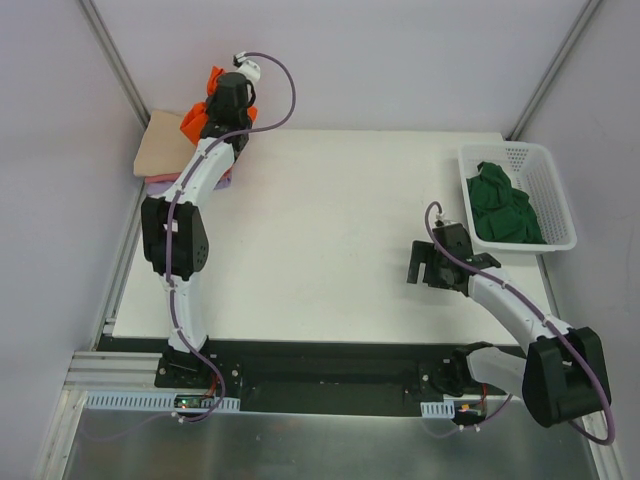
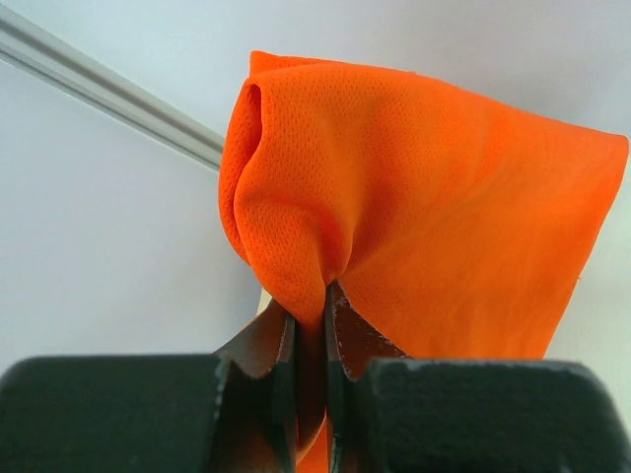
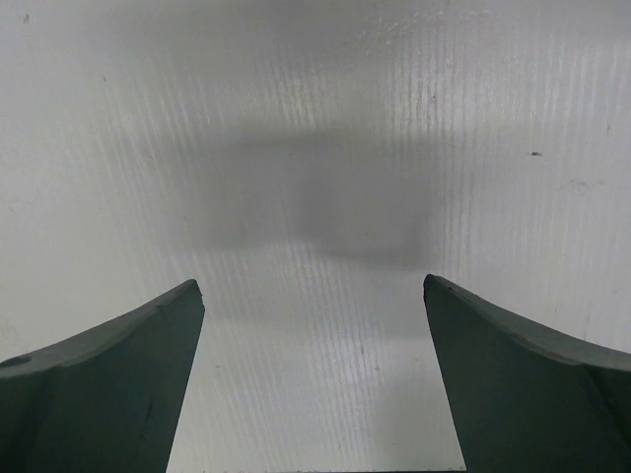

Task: Fold and stack the t-shirts
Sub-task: Put the neatly folded tshirt into the corner of the board with the left arm

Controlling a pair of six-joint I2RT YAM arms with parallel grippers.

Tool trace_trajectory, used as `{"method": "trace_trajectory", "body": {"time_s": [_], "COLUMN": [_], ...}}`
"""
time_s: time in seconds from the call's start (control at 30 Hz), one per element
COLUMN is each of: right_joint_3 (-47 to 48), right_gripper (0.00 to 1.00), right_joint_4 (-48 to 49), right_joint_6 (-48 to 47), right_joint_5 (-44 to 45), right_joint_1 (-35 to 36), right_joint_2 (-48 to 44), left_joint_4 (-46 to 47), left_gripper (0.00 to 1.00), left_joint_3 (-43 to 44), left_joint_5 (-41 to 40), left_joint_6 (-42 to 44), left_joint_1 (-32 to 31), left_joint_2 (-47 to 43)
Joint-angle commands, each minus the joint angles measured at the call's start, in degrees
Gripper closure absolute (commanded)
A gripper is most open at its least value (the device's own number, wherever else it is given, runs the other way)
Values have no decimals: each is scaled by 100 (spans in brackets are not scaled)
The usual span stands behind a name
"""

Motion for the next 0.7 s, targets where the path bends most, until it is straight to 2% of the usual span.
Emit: {"method": "trace_trajectory", "body": {"time_s": [0.0, 0.33, 0.67], "right_joint_3": [325, 448, 431], "right_gripper": [4, 4, 4], "right_joint_4": [-290, -475, -536], "right_joint_6": [226, 393, 577], "right_joint_5": [38, 204, 231], "right_joint_1": [-20, -20, -20], "right_joint_2": [-26, -131, -237], "left_joint_4": [153, 65, 65], "left_gripper": [100, 100, 100], "left_joint_3": [529, 537, 809], "left_joint_5": [140, 369, 580], "left_joint_6": [209, 7, -117], "left_joint_1": [14, 120, 515], "left_joint_2": [-71, 43, 561]}}
